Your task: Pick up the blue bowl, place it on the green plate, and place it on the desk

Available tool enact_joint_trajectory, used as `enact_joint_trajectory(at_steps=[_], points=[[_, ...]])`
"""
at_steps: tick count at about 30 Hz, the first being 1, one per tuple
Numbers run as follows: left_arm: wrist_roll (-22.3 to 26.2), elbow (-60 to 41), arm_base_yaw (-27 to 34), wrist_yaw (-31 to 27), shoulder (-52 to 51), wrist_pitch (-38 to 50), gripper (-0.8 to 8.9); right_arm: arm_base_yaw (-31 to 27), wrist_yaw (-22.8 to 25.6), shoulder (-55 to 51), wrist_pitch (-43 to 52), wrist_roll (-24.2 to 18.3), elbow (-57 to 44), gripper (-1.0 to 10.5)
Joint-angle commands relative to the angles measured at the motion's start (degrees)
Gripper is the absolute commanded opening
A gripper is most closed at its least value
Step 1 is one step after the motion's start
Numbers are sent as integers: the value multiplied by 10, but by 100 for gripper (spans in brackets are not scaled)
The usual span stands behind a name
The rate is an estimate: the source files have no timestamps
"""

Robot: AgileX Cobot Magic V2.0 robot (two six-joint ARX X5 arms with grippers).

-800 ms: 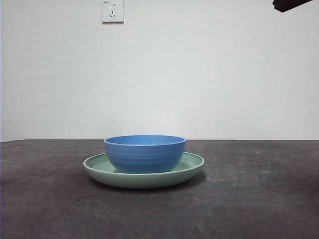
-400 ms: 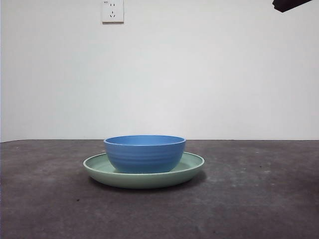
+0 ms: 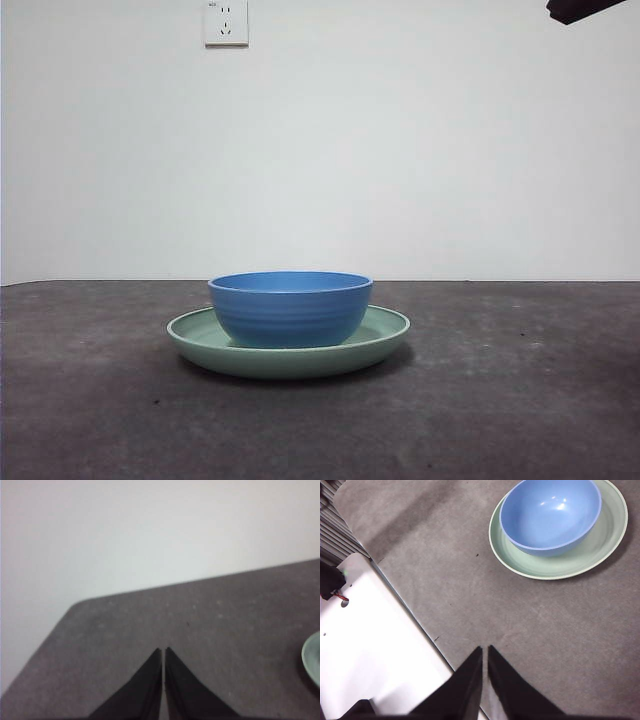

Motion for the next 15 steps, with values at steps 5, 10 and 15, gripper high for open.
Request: enact_joint_trajectory(at_steps=[5, 10, 15], points=[[-31, -50, 1, -2, -39, 2, 11, 5, 0, 3, 7, 2, 3, 11], [-34, -60, 1, -2, -39, -24, 11, 5, 0, 3, 7, 2, 3, 11], [-52, -60, 1, -2, -39, -66, 11, 5, 0, 3, 7, 2, 3, 11]])
